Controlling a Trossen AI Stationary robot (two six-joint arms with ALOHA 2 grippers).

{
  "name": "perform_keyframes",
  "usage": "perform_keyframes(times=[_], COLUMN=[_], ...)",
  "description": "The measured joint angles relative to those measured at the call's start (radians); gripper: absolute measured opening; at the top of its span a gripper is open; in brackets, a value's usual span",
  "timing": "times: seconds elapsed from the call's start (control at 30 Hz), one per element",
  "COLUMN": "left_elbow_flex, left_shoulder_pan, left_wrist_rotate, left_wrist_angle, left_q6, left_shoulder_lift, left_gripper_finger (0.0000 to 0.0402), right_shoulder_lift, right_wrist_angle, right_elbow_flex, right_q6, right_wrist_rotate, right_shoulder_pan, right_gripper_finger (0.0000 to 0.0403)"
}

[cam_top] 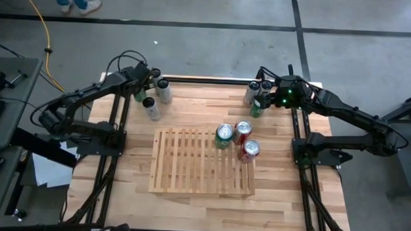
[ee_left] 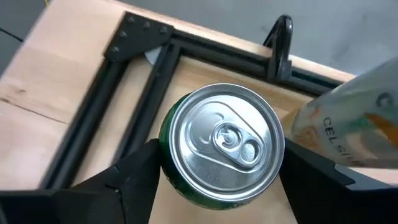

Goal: Place canned beverage on shelf
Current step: Put the left green soda can on the shelf aligned with the other green soda can

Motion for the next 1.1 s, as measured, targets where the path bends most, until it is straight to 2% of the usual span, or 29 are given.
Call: perform_keyframes(times=[0.33, 0.57, 0.73, 0.9, 1.1], left_elbow_flex=[0.023, 0.127, 0.223, 0.321, 0.418], left_shoulder_pan=[0.0, -0.002, -0.024, -0.09, -0.233], left_wrist_rotate=[0.02, 0.114, 0.184, 0.304, 0.495], left_wrist_angle=[-0.04, -0.052, -0.078, -0.074, -0.033], left_q6=[0.025, 0.117, 0.169, 0.205, 0.237], left_shoulder_lift=[-0.225, -0.363, -0.412, -0.421, -0.419], left_gripper_finger=[0.0266, 0.0266, 0.0266, 0.0266, 0.0266], right_shoulder_lift=[0.0, 0.0, 0.0, 0.0, 0.0], right_wrist_angle=[0.0, 0.0, 0.0, 0.0, 0.0], right_elbow_flex=[0.0, 0.0, 0.0, 0.0, 0.0], right_q6=[0.0, -0.002, -0.003, -0.003, -0.003], right_wrist_rotate=[0.0, 0.0, 0.0, 0.0, -0.001], right_shoulder_pan=[0.0, 0.0, 0.0, 0.0, 0.0], right_gripper_finger=[0.0341, 0.0341, 0.0341, 0.0341, 0.0341])
